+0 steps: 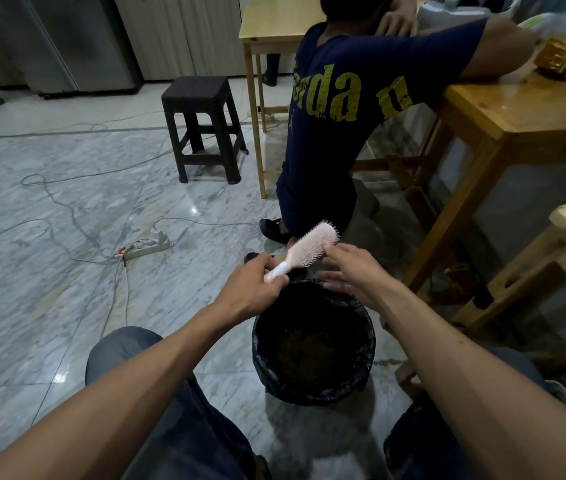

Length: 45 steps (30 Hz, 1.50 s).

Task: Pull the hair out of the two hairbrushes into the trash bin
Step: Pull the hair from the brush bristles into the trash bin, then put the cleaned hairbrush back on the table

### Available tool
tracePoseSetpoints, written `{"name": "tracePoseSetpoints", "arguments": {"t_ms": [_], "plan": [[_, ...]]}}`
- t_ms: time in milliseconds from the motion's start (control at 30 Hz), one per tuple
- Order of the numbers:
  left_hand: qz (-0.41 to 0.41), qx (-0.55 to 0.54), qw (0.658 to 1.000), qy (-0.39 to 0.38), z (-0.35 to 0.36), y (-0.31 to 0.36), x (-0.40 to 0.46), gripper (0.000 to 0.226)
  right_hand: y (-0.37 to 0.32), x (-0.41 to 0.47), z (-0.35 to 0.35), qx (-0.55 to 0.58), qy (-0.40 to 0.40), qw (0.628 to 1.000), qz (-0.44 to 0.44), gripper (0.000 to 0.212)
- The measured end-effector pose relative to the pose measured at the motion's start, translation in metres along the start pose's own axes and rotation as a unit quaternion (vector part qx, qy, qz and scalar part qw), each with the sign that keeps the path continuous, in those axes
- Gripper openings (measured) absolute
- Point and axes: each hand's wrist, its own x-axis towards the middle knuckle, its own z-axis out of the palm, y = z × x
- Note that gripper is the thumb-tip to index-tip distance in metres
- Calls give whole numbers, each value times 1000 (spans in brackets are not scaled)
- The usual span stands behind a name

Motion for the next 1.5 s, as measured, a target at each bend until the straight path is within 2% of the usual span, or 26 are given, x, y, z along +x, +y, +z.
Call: {"name": "tracePoseSetpoints", "arguments": {"t_ms": [100, 167, 233, 333, 533, 633, 767, 900, 1000, 1133, 1267, 1367, 1500], "plan": [[19, 8, 1000, -16, -2, 12, -1, 20, -13, -2, -1, 73, 27, 996, -52, 29], [29, 12, 999, -10, -4, 19, 1, 19, -24, -5, -1, 89, 47, 992, -79, 11], [46, 24, 999, 0, -6, 26, 1, 15, -34, -8, -3, 93, 63, 990, -86, 5], [67, 46, 997, 7, -8, 37, 0, 12, -46, -12, -8, 86, 68, 988, -107, 5], [94, 46, 994, -7, -13, 56, -10, 26, -61, -33, -21, 57, 98, 982, -151, 8], [109, 43, 993, -4, -14, 70, -13, 21, -72, -46, -32, 47, 115, 978, -168, 11], [167, 51, 985, 6, -16, 102, -20, 14, -91, -72, -57, 29, 146, 969, -197, 8], [218, 53, 974, 8, -15, 143, -26, 21, -113, -109, -88, 11, 182, 958, -223, 15], [261, 48, 964, 10, -9, 175, -30, 27, -128, -138, -113, 3, 225, 947, -230, 11], [328, 42, 944, 11, 5, 221, -38, 26, -139, -170, -161, 10, 280, 933, -225, 19], [387, 16, 921, -28, 26, 265, -50, 31, -138, -201, -213, 26, 325, 918, -226, 21], [424, 10, 903, -68, 46, 293, -59, 34, -132, -225, -246, 46, 365, 901, -229, 10], [453, 23, 888, -72, 80, 329, -69, 37, -118, -255, -283, 74, 416, 880, -218, 17]]}}
